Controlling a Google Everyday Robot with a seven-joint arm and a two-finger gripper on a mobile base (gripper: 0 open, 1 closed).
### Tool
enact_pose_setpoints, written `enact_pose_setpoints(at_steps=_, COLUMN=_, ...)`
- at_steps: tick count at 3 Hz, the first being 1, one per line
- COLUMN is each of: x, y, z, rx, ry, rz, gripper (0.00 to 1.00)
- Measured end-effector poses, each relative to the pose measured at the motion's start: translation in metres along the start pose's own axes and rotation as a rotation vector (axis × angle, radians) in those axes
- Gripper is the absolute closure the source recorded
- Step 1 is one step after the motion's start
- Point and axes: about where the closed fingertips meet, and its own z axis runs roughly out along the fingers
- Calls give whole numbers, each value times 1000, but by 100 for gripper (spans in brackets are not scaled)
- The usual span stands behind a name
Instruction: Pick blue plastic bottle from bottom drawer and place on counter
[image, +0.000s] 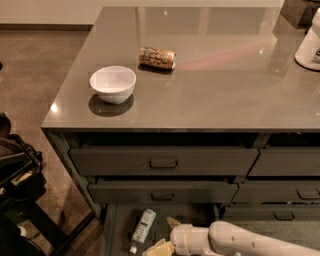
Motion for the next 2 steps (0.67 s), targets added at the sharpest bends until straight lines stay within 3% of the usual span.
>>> enact_pose_setpoints(at_steps=2, x=61, y=-44, z=60, rx=-130, ry=-12, rz=85, gripper=0)
